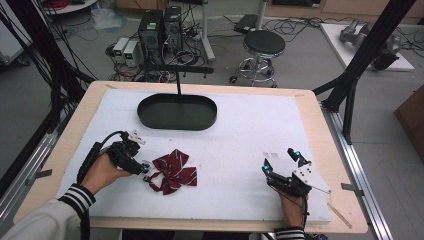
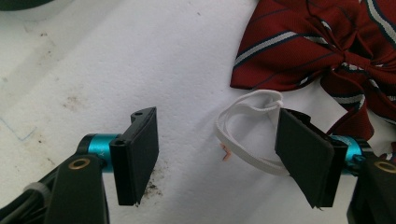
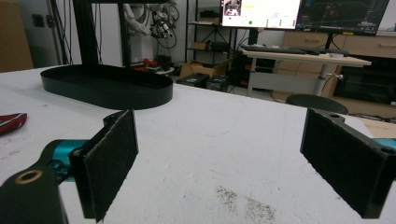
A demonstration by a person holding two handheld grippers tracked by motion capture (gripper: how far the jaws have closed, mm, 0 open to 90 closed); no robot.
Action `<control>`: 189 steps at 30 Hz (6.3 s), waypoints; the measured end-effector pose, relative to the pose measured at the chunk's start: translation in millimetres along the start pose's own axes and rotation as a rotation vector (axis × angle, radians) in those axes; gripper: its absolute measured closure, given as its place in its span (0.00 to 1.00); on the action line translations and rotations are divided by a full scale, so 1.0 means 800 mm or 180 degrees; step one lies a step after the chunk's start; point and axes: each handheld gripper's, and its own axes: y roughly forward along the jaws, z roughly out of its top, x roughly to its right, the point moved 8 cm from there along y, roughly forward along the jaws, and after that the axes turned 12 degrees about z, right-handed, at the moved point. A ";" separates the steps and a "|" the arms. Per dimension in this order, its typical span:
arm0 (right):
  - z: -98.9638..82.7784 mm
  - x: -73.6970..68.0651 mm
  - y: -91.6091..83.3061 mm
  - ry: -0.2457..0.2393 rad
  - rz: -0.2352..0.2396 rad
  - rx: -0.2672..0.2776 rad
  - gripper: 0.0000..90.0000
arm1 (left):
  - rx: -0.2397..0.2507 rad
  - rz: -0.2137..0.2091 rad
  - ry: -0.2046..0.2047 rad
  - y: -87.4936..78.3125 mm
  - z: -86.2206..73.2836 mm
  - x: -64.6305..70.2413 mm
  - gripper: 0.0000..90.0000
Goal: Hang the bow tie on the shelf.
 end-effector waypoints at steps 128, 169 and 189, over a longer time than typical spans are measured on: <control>0.000 0.001 -0.001 0.0061 -0.0021 0.0008 0.11 | 0.2409 0.0540 -0.0962 -0.096 0.203 -0.190 0.97; -0.001 0.003 -0.001 0.0073 -0.0029 0.0004 0.11 | 0.2180 0.0661 -0.1020 -0.046 0.219 -0.267 0.97; 0.000 0.002 -0.001 0.0083 -0.0026 0.0019 0.11 | 0.1964 0.0572 -0.1044 -0.019 0.193 -0.258 0.92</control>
